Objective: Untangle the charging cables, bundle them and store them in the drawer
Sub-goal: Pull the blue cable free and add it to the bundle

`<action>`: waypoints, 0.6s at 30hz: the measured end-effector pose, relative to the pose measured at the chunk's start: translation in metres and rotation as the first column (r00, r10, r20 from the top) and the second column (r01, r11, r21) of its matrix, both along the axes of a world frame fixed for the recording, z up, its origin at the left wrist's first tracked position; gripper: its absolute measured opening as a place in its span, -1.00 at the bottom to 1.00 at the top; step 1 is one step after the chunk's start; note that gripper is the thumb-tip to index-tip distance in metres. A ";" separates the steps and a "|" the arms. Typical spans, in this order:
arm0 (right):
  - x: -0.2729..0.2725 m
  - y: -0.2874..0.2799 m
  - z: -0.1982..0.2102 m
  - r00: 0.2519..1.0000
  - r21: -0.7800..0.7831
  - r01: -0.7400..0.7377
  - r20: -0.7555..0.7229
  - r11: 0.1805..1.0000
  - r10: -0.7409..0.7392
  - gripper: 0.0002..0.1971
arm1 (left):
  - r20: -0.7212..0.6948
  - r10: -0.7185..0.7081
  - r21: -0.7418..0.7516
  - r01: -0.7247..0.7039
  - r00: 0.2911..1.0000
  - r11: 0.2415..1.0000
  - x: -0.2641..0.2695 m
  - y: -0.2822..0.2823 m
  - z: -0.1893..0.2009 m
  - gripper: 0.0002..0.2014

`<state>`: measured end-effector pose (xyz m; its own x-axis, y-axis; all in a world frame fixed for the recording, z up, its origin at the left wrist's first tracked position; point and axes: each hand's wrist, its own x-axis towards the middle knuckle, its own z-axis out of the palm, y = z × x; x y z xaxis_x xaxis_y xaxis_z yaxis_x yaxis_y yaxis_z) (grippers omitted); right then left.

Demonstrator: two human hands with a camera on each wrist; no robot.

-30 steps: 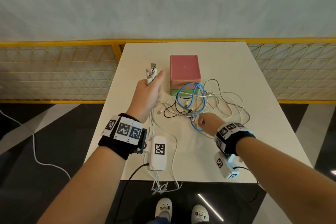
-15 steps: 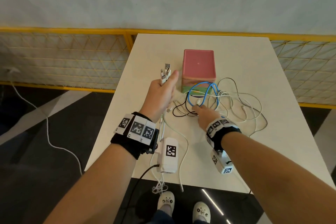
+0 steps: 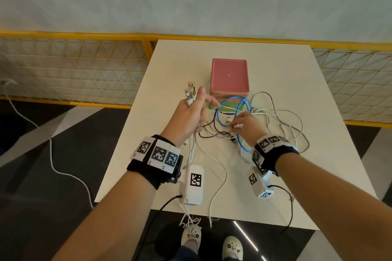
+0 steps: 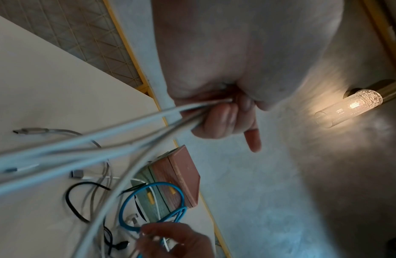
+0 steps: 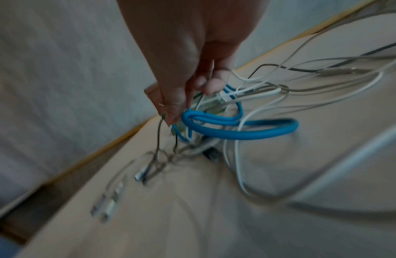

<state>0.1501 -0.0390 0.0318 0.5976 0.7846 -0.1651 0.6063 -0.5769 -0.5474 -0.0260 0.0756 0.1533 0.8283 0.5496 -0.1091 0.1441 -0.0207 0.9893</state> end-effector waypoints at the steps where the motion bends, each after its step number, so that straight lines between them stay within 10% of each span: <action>1: 0.001 -0.002 0.009 0.998 0.099 0.039 -0.057 0.994 -0.033 -0.88 | 0.000 -0.004 0.016 0.004 1.000 1.000 0.001 0.000 -0.002 -0.42; 9: -0.006 -0.009 0.115 0.874 0.574 0.248 -0.480 0.780 0.076 -0.77 | -0.038 0.100 0.018 -0.099 0.994 0.995 0.022 -0.008 -0.001 -0.54; 18: -0.049 -0.027 0.155 0.693 0.602 0.345 -0.681 0.720 0.236 -0.55 | 0.091 -0.049 0.049 0.045 0.995 0.998 0.028 -0.031 0.024 -0.64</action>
